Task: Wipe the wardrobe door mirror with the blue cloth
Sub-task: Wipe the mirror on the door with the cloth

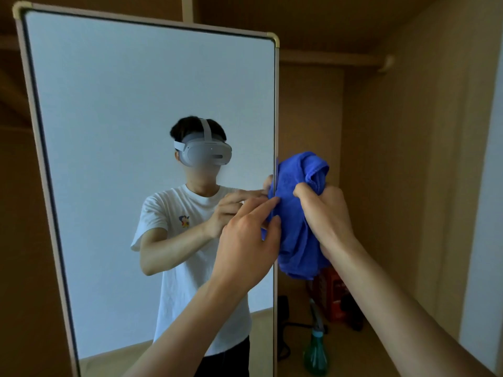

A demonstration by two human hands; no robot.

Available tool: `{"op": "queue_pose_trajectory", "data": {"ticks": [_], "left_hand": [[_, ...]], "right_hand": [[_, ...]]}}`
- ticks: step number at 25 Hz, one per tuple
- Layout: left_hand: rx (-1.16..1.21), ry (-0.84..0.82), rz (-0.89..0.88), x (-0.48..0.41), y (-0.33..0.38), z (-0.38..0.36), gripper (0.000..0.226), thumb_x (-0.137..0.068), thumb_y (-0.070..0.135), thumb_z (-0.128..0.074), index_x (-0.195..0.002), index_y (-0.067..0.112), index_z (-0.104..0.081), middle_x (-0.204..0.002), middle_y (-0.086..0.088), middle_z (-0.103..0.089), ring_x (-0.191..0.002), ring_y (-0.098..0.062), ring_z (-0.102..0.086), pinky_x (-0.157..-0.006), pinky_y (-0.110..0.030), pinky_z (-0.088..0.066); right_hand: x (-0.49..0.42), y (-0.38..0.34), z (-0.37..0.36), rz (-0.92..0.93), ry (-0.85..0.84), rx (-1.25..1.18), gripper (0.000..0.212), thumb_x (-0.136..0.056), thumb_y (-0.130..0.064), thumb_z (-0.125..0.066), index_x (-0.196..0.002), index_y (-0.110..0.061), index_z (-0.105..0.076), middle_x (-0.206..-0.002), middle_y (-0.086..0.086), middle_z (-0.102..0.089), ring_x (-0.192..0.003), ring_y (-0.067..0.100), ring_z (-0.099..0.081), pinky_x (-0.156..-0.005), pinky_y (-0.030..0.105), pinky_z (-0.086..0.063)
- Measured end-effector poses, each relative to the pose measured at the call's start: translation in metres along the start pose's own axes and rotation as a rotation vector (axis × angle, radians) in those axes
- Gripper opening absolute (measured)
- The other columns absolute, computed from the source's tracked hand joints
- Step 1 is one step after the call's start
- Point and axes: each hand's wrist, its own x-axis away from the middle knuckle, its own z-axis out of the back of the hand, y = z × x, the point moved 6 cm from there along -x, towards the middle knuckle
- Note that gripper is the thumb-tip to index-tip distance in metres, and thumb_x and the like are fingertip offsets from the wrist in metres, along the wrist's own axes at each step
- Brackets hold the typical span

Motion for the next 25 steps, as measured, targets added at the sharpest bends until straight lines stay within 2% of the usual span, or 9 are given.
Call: {"op": "queue_pose_trajectory", "data": {"ticks": [4, 7, 10, 15, 20, 25], "left_hand": [[-0.041, 0.012, -0.001, 0.011, -0.006, -0.002, 0.026, -0.099, 0.019, -0.060, -0.121, 0.021, -0.075, -0.114, 0.011, -0.071, -0.083, -0.002, -0.066, -0.077, -0.021, -0.054], [-0.041, -0.028, 0.031, 0.018, -0.013, -0.007, 0.022, -0.100, 0.021, -0.060, -0.114, 0.022, -0.077, -0.103, 0.010, -0.074, -0.079, -0.004, -0.067, -0.073, -0.030, -0.056], [-0.054, -0.037, 0.027, 0.014, -0.011, -0.006, 0.023, -0.100, 0.024, -0.059, -0.115, 0.023, -0.077, -0.103, 0.012, -0.073, -0.079, -0.005, -0.066, -0.073, -0.033, -0.056], [-0.089, -0.006, -0.032, -0.014, 0.002, 0.005, 0.027, -0.101, 0.025, -0.056, -0.122, 0.022, -0.074, -0.113, 0.011, -0.073, -0.083, -0.007, -0.067, -0.078, -0.035, -0.056], [-0.168, 0.008, -0.092, -0.043, 0.018, 0.017, 0.035, -0.101, 0.025, -0.055, -0.133, 0.019, -0.068, -0.128, 0.006, -0.068, -0.114, -0.010, -0.062, -0.097, -0.032, -0.049], [-0.158, 0.021, -0.089, -0.071, 0.029, 0.024, 0.040, -0.102, 0.025, -0.053, -0.140, 0.018, -0.061, -0.134, 0.004, -0.063, -0.111, -0.015, -0.062, -0.099, -0.035, -0.047]], "right_hand": [[0.013, 0.020, 0.001, -0.033, -0.066, 0.063, 0.049, -0.086, -0.014, -0.055, -0.045, -0.026, -0.030, -0.041, -0.012, -0.028, -0.040, 0.010, -0.026, -0.045, 0.030, -0.023], [0.021, 0.035, 0.001, -0.106, -0.113, 0.083, 0.055, -0.087, -0.013, -0.056, -0.039, -0.026, -0.031, -0.041, -0.013, -0.027, -0.038, 0.007, -0.024, -0.041, 0.026, -0.022], [0.016, 0.030, 0.000, -0.130, -0.147, 0.074, 0.050, -0.085, -0.013, -0.056, -0.046, -0.026, -0.029, -0.044, -0.010, -0.027, -0.040, 0.009, -0.024, -0.044, 0.027, -0.022], [-0.009, -0.002, -0.001, -0.103, -0.123, 0.053, 0.045, -0.083, -0.016, -0.057, -0.050, -0.026, -0.028, -0.045, -0.011, -0.027, -0.041, 0.010, -0.026, -0.044, 0.028, -0.023], [-0.034, -0.041, -0.001, -0.057, -0.102, 0.040, 0.037, -0.080, -0.020, -0.059, -0.055, -0.025, -0.032, -0.048, -0.009, -0.032, -0.046, 0.014, -0.033, -0.048, 0.029, -0.028], [-0.051, -0.076, 0.000, -0.012, -0.076, -0.012, 0.026, -0.078, -0.021, -0.061, -0.064, -0.023, -0.040, -0.062, 0.000, -0.040, -0.064, 0.021, -0.043, -0.058, 0.034, -0.035]]}}
